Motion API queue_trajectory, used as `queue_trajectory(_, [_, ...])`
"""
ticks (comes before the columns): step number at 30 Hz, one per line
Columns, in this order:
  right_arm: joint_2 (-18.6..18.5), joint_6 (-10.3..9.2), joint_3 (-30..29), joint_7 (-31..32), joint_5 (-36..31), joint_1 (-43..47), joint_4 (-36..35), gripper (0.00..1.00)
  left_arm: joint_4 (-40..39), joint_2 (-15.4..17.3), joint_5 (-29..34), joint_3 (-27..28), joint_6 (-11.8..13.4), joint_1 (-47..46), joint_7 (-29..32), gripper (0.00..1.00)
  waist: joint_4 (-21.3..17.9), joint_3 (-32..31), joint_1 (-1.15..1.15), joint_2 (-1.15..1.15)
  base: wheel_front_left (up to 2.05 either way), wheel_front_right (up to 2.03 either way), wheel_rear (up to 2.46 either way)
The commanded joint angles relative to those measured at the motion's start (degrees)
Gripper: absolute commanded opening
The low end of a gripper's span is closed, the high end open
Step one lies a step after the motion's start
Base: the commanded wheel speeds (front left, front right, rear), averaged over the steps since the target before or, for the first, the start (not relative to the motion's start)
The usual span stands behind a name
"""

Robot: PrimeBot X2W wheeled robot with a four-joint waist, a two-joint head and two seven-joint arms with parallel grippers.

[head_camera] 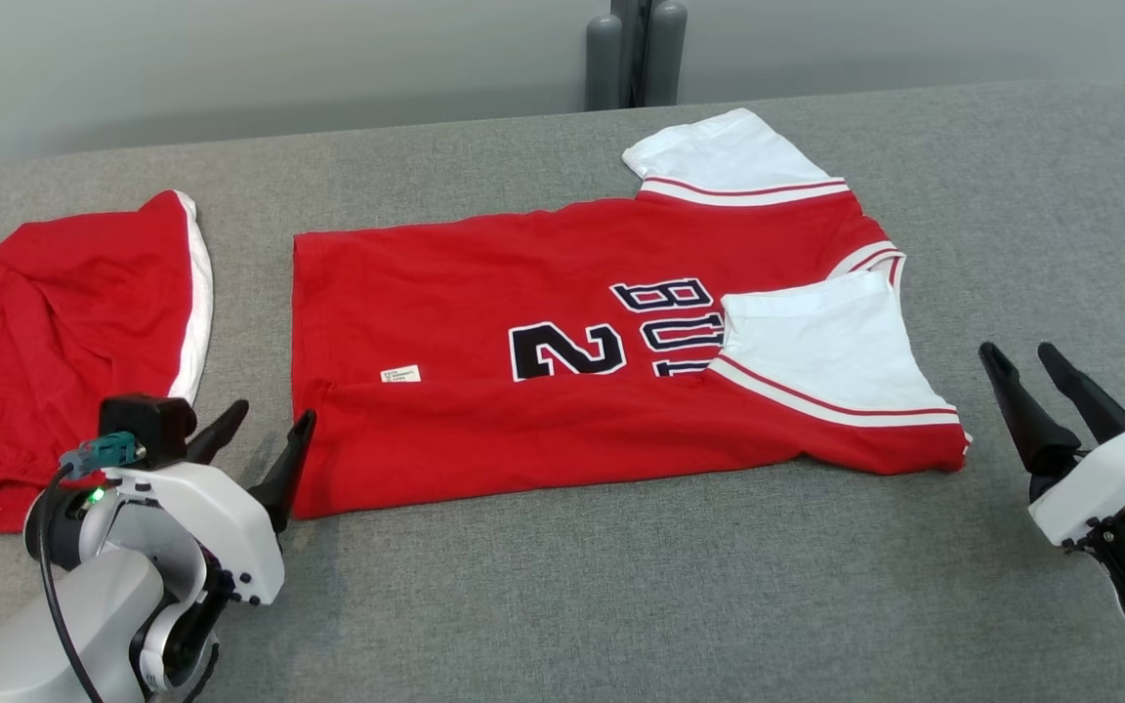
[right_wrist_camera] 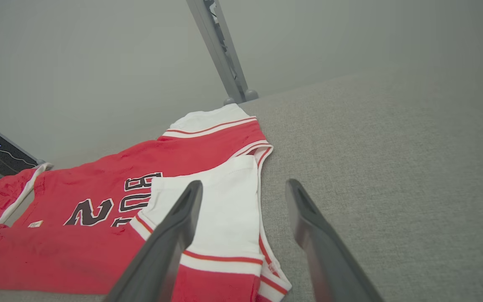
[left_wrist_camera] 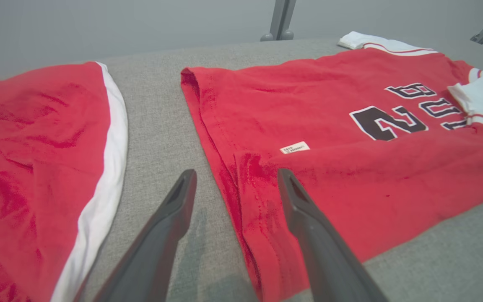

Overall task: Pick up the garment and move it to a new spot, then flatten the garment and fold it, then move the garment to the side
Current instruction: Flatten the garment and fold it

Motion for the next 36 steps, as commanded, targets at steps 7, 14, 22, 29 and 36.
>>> queue_trajectory(7, [0.67,0.02,1.61,5.47,-2.42,-0.81,4.29,1.0,-5.83,1.69,-4.18,1.04,5.21,4.05,4.7,1.0,-0.52,-1.35,0.0,0.0,0.0,0.0,0.0])
queue_trajectory(14, [3.05,0.02,1.36,11.2,-2.34,-3.05,8.04,1.0,-9.67,2.47,-5.99,1.41,8.42,4.34,7.88,1.0,0.08,-1.06,0.0,0.0,0.0,0.0,0.0])
queue_trajectory(22, [5.2,0.02,1.51,15.41,-3.01,-6.05,12.51,1.0,-11.22,1.96,-7.05,1.07,10.74,3.37,11.33,1.0,0.98,0.18,0.0,0.0,0.0,0.0,0.0])
queue_trajectory(29, [6.44,0.02,1.41,18.71,-2.32,-6.98,14.95,1.0,-10.69,0.85,-7.78,0.58,10.7,2.7,13.37,1.0,1.37,0.49,0.0,0.0,0.0,0.0,0.0])
queue_trajectory(36, [7.11,0.02,2.83,22.33,-1.3,-6.48,14.7,1.0,-8.6,-0.12,-8.73,-0.78,10.26,1.97,17.29,1.0,1.3,0.78,0.0,0.0,0.0,0.0,0.0])
